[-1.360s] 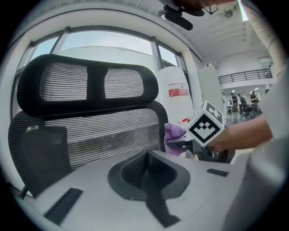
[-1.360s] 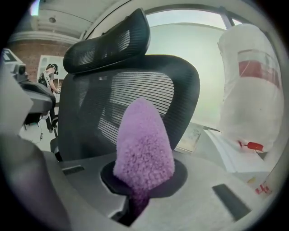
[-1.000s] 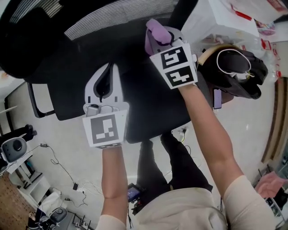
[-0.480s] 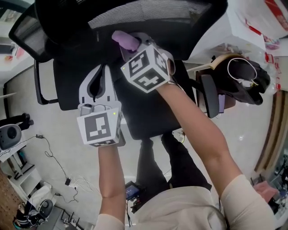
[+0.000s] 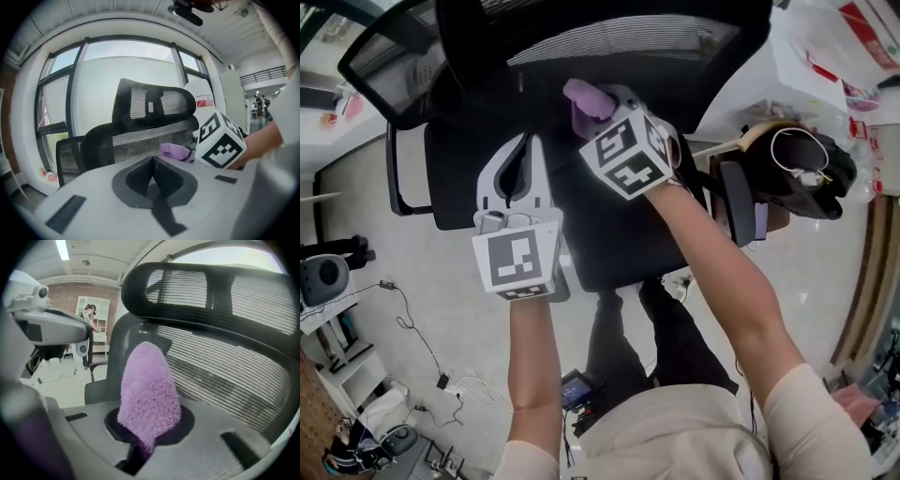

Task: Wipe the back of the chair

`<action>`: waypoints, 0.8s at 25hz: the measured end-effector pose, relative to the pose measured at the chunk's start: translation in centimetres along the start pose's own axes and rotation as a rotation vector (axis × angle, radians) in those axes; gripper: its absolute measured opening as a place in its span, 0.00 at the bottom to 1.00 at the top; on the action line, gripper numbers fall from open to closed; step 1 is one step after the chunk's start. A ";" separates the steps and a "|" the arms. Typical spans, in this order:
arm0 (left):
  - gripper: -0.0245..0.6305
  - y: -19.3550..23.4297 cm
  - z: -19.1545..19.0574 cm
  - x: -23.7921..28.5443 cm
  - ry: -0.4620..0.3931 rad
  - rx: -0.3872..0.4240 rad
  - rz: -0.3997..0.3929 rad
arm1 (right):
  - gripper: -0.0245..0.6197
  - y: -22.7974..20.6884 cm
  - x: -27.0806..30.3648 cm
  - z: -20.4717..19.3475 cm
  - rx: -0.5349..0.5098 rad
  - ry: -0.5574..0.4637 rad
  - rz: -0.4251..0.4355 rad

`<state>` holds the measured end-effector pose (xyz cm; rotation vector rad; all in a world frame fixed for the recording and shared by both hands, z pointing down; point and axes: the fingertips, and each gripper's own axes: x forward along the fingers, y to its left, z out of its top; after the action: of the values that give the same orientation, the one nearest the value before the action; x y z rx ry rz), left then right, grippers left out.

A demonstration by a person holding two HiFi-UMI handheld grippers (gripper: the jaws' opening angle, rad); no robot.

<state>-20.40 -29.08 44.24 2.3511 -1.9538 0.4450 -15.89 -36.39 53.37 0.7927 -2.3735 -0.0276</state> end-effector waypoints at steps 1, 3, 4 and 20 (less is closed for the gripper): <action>0.05 -0.1 0.4 -0.1 -0.002 0.004 -0.003 | 0.07 0.0 -0.5 0.1 0.004 0.000 0.001; 0.05 -0.3 1.3 -0.5 -0.004 0.011 -0.008 | 0.07 0.0 -1.6 0.4 0.012 -0.002 0.003; 0.05 -0.5 1.7 -0.6 -0.005 0.014 -0.010 | 0.07 -0.1 -2.2 0.6 0.017 -0.005 0.002; 0.05 -3.3 9.0 -5.4 -0.011 0.098 -0.034 | 0.07 -2.9 -14.7 3.9 0.119 -0.105 -0.044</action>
<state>-16.35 -25.24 34.76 2.4466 -1.9359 0.5389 -7.46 -31.32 41.36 0.9208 -2.4742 0.0560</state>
